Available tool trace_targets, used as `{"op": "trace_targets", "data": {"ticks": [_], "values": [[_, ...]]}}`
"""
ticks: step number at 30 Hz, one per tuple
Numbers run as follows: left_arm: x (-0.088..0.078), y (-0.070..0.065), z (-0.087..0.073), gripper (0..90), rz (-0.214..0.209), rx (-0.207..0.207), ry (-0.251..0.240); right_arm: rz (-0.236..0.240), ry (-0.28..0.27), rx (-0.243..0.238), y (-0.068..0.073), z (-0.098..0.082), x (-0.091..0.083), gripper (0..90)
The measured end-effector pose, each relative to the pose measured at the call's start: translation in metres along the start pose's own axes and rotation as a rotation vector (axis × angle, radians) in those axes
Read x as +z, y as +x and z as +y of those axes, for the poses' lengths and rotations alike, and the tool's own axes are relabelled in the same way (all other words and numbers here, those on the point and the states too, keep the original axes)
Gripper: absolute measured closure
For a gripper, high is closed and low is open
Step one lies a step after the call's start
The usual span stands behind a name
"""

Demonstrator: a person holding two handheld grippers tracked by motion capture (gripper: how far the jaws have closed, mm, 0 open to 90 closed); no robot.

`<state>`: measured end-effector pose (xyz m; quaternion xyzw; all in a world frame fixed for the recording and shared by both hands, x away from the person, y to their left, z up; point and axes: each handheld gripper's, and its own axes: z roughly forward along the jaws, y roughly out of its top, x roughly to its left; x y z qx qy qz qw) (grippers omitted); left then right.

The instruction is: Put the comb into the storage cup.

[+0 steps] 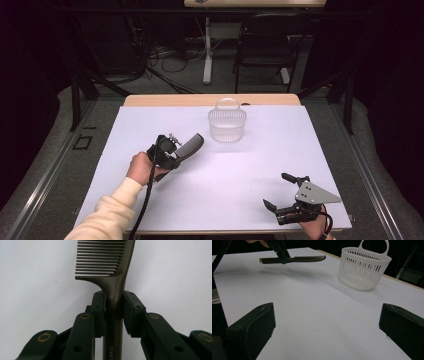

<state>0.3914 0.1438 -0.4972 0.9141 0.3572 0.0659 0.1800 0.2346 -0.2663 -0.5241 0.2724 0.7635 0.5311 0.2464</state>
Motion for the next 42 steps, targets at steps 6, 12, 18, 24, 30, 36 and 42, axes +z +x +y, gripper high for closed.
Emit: {"op": "trace_targets", "data": {"ticks": [6,12,18,24,30,36,42], "values": [[-0.004,0.002,-0.003,72.3,-0.001,-0.006,-0.034,-0.001,0.002,0.000,0.000,0.000,0.000,0.0],[-0.008,0.002,-0.005,72.3,-0.004,-0.009,-0.067,0.001,0.003,-0.001,0.000,0.000,0.000,0.0],[-0.008,0.002,-0.005,72.3,-0.006,-0.012,-0.096,-0.003,0.008,-0.002,0.000,0.000,0.000,0.0],[-0.010,0.002,-0.005,72.3,-0.001,-0.004,-0.113,-0.003,0.007,-0.003,0.000,0.000,0.000,0.0],[-0.011,0.001,-0.004,72.3,0.007,0.006,-0.136,-0.002,0.011,0.000,0.000,0.000,0.001,0.0],[-0.014,0.001,-0.005,72.3,0.020,0.005,-0.156,-0.002,0.014,-0.003,0.001,0.000,0.001,0.0],[-0.016,0.001,-0.005,72.3,0.029,0.005,-0.185,-0.001,0.013,0.004,0.001,0.000,0.001,0.1]]}}
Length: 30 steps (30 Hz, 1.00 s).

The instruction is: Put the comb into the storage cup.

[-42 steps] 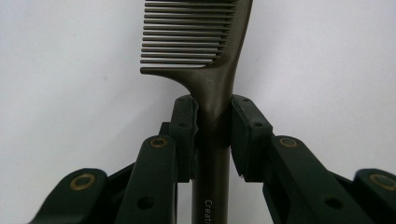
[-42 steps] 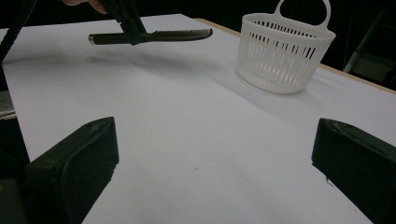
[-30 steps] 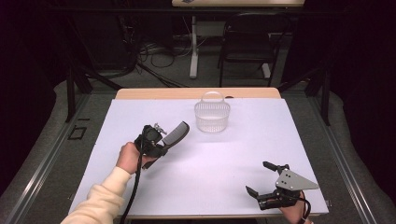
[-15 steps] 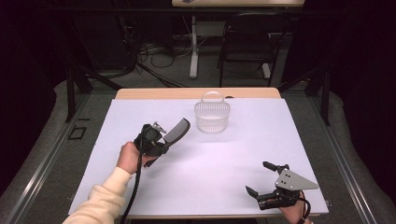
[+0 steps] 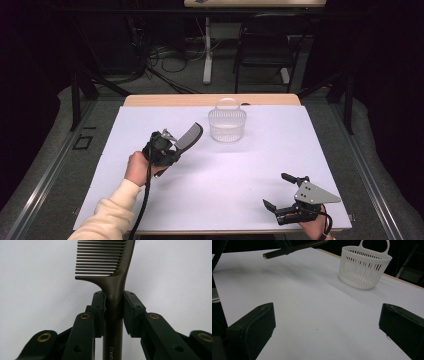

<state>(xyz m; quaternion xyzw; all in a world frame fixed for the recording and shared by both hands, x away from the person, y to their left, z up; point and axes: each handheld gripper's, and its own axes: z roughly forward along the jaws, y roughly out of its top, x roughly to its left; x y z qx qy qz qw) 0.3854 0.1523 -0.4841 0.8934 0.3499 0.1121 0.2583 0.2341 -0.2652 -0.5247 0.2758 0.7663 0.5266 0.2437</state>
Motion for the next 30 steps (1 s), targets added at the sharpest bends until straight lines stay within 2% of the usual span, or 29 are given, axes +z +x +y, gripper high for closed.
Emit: {"op": "trace_targets", "data": {"ticks": [13,30], "values": [[-0.0018,-0.0003,0.0004,72.3,0.021,0.003,-0.039,0.000,0.003,-0.012,-0.0002,0.0002,0.0001,0.1],[-0.0028,-0.0024,0.0027,72.3,0.025,-0.001,-0.113,-0.003,0.003,-0.010,-0.0002,-0.0003,0.0013,0.1]]}}
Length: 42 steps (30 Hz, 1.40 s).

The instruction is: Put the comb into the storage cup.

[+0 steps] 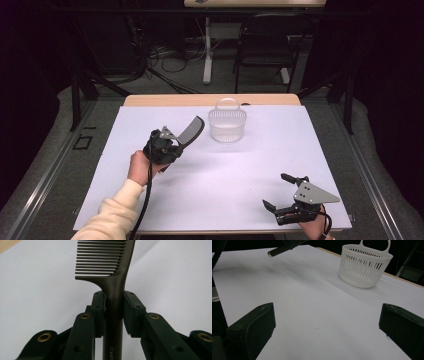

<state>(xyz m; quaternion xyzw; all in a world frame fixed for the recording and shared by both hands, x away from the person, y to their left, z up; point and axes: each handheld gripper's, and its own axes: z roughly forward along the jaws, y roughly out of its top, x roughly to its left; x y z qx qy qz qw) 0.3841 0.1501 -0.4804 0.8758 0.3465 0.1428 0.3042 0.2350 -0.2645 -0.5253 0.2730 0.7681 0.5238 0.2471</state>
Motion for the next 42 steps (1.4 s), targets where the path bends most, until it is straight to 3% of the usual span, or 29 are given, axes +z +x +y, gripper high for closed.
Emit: {"op": "trace_targets", "data": {"ticks": [20,42], "values": [[0.002,-0.001,0.011,72.4,-0.029,-0.001,-0.042,-0.007,-0.001,0.000,0.000,0.000,0.000,0.1],[0.004,-0.002,0.026,72.3,-0.023,-0.020,-0.151,-0.005,-0.001,-0.002,0.000,0.000,0.000,0.1]]}}
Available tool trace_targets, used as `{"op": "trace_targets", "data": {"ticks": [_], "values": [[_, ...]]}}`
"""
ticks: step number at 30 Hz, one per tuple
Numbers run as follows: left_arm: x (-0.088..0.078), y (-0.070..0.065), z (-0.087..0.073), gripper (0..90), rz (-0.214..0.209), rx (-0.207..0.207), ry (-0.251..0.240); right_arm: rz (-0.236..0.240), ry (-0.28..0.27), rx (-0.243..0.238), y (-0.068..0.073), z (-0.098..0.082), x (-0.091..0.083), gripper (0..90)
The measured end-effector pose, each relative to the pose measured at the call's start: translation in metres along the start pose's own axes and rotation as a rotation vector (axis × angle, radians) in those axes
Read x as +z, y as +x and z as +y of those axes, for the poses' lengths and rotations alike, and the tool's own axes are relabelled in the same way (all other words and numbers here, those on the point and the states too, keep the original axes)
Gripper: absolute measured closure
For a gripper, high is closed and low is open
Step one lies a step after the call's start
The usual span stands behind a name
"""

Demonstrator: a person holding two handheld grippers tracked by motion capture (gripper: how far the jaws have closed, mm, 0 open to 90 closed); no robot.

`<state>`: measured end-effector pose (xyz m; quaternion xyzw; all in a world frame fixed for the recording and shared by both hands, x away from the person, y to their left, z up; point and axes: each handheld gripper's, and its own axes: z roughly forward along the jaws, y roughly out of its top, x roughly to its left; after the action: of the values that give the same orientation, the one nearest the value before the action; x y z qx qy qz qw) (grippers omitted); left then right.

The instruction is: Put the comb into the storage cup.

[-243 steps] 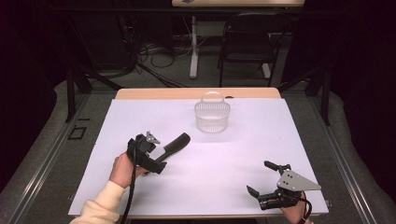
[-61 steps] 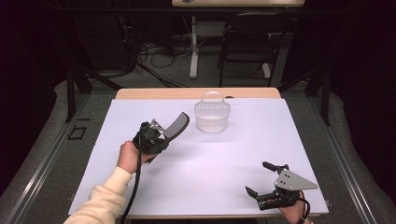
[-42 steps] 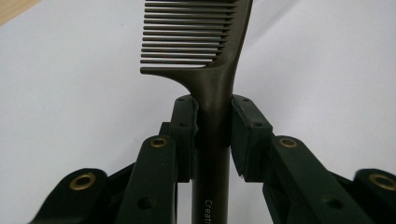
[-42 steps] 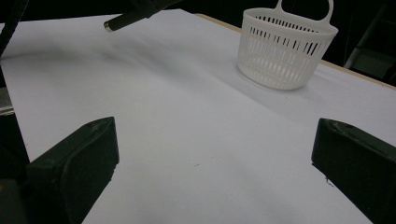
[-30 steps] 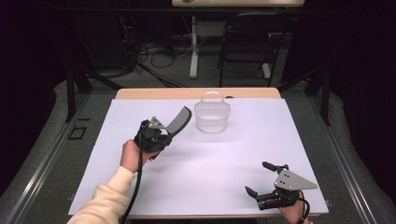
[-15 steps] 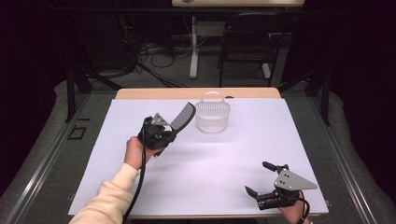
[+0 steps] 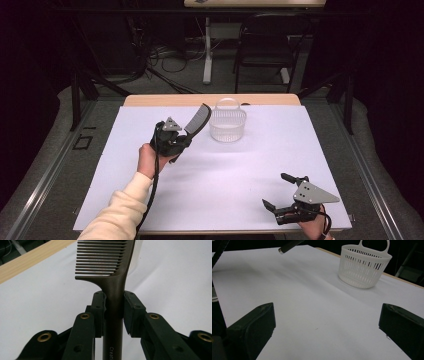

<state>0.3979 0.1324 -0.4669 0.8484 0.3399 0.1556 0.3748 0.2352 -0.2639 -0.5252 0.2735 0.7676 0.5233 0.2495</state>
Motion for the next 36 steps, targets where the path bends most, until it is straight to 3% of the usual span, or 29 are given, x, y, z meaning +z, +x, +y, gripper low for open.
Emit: {"op": "trace_targets", "data": {"ticks": [19,36], "values": [[0.003,0.002,0.014,72.4,0.029,-0.016,-0.087,-0.003,0.002,0.002,-0.001,0.000,0.000,0.2],[0.009,0.005,0.025,72.3,0.049,-0.020,-0.115,0.001,0.006,0.004,-0.001,0.000,0.000,0.2]]}}
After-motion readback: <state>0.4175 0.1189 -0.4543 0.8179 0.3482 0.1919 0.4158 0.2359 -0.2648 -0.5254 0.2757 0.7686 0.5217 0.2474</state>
